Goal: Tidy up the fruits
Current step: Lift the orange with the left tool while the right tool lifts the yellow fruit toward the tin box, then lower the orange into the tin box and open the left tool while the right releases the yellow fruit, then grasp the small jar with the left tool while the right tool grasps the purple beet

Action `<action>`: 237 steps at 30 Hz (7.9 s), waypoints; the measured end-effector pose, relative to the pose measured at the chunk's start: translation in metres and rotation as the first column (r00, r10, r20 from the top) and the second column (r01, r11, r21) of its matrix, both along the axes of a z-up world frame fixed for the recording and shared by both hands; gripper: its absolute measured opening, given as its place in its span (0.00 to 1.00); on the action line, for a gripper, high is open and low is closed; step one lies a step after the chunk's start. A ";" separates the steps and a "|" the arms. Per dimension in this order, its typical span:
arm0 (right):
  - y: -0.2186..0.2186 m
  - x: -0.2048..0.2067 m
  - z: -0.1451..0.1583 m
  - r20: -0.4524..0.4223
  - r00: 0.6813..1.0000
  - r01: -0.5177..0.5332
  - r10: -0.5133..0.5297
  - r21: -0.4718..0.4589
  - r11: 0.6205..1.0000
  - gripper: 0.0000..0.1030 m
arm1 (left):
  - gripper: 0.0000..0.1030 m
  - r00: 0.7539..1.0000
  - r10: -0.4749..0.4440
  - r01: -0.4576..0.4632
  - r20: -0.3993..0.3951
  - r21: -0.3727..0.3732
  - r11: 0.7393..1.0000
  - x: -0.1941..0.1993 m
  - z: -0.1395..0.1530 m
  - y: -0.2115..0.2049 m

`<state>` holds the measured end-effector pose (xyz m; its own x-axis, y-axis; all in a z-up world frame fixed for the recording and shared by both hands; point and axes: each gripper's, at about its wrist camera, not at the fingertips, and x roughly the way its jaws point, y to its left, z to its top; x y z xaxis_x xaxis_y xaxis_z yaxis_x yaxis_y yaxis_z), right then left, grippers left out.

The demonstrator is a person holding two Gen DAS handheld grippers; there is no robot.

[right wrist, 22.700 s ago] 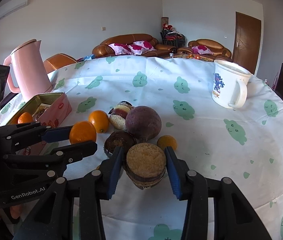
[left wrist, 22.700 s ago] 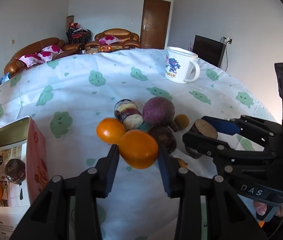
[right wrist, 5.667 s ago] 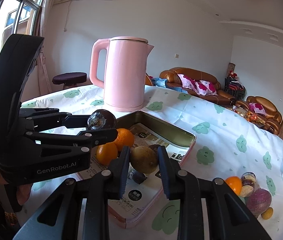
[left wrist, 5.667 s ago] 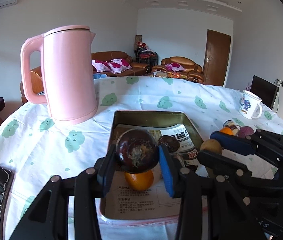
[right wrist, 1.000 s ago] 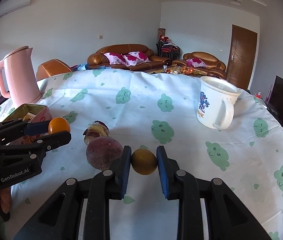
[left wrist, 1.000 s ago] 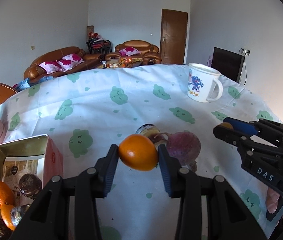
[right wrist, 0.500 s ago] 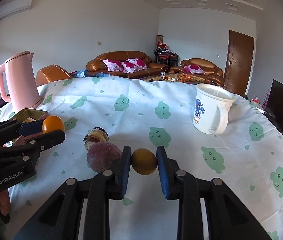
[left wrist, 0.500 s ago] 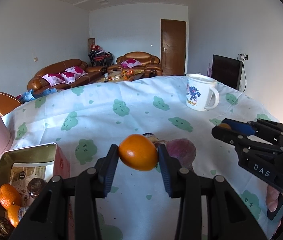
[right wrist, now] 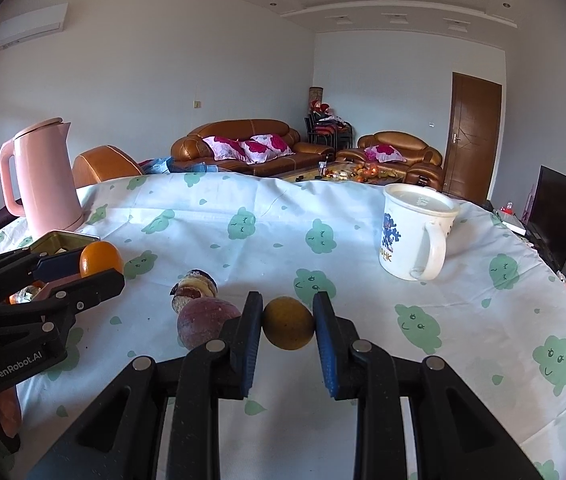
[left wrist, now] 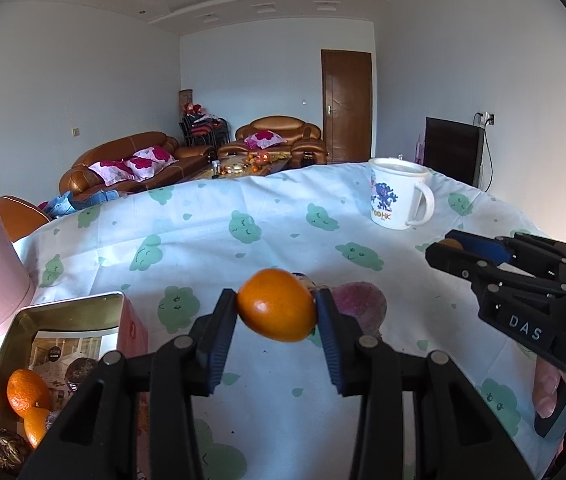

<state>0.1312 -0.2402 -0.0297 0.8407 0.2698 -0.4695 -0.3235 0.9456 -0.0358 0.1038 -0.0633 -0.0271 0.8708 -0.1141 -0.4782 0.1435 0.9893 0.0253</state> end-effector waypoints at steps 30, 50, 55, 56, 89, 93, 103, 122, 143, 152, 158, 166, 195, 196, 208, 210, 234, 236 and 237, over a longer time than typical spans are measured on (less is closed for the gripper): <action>-0.010 -0.023 0.010 0.124 0.992 0.010 -0.016 0.051 0.999 0.27 | 0.41 0.995 0.027 -0.026 0.098 -0.006 1.000 -0.021 0.008 0.003; -0.008 -0.032 0.012 0.158 0.987 0.005 -0.014 0.059 0.998 0.27 | 0.41 0.993 0.034 -0.032 0.112 -0.020 0.999 -0.028 0.012 0.009; -0.003 -0.035 0.012 0.163 0.987 -0.006 -0.004 0.061 0.998 0.27 | 0.41 0.993 0.043 -0.040 0.108 -0.028 0.999 -0.031 0.011 0.013; 0.000 -0.036 0.011 0.164 0.986 -0.011 0.001 0.058 0.998 0.27 | 0.41 0.993 0.044 -0.041 0.106 -0.029 0.999 -0.031 0.010 0.014; 0.067 -0.049 0.010 0.151 0.979 -0.145 0.139 0.027 0.989 0.27 | 0.41 0.990 0.100 -0.094 0.096 -0.062 0.994 -0.052 0.008 0.057; 0.075 -0.050 0.010 0.148 0.977 -0.160 0.154 0.025 0.987 0.27 | 0.41 0.989 0.111 -0.105 0.095 -0.064 0.992 -0.055 0.008 0.064; 0.096 -0.052 0.009 0.141 0.970 -0.201 0.196 0.015 0.980 0.27 | 0.41 0.987 0.137 -0.131 0.089 -0.067 0.989 -0.061 0.007 0.079; 0.127 -0.058 0.011 0.139 0.955 -0.263 0.262 -0.012 0.965 0.27 | 0.41 0.979 0.186 -0.181 0.085 -0.070 0.981 -0.071 0.007 0.104; 0.179 -0.068 0.014 0.128 0.919 -0.371 0.373 -0.038 0.928 0.27 | 0.41 0.961 0.272 -0.268 0.057 -0.074 0.961 -0.083 0.006 0.150; 0.203 -0.069 0.008 0.088 0.899 -0.428 0.429 -0.038 0.903 0.27 | 0.41 0.946 0.323 -0.320 0.026 -0.075 0.945 -0.085 0.002 0.177; 0.217 -0.072 -0.001 0.060 0.887 -0.453 0.457 -0.067 0.889 0.27 | 0.41 0.947 0.322 -0.322 -0.005 -0.073 0.944 -0.084 -0.003 0.181; 0.225 -0.068 -0.005 0.010 0.878 -0.476 0.478 -0.078 0.876 0.27 | 0.41 0.945 0.325 -0.327 -0.042 -0.054 0.943 -0.084 -0.005 0.182; 0.210 -0.057 -0.007 -0.024 0.893 -0.450 0.449 -0.067 0.891 0.55 | 0.80 0.943 0.331 -0.330 0.019 -0.054 0.943 -0.095 0.013 0.168; 0.202 -0.054 -0.006 -0.023 0.902 -0.432 0.432 -0.066 0.899 0.55 | 0.84 0.945 0.325 -0.323 0.028 -0.059 0.944 -0.095 0.016 0.165; 0.072 0.020 -0.002 -0.097 0.994 -0.059 0.054 -0.048 0.997 0.58 | 0.96 0.991 0.136 -0.135 0.007 -0.081 0.988 -0.048 0.028 0.078; 0.066 0.031 -0.008 -0.140 0.989 -0.052 0.042 -0.068 0.996 0.58 | 0.96 0.993 0.122 -0.122 -0.003 -0.067 0.990 -0.037 0.028 0.066; 0.016 0.071 -0.032 -0.286 0.952 0.100 -0.109 -0.044 0.994 0.53 | 0.96 0.984 0.070 -0.078 -0.163 -0.042 0.996 0.038 0.001 0.009; 0.006 0.075 -0.032 -0.298 0.945 0.128 -0.131 -0.030 0.991 0.53 | 0.94 0.980 0.061 -0.073 -0.190 -0.055 0.996 0.050 -0.004 0.001; 0.001 0.077 -0.033 -0.307 0.942 0.135 -0.135 -0.019 0.991 0.53 | 0.92 0.977 0.059 -0.072 -0.204 -0.060 0.996 0.056 -0.006 -0.002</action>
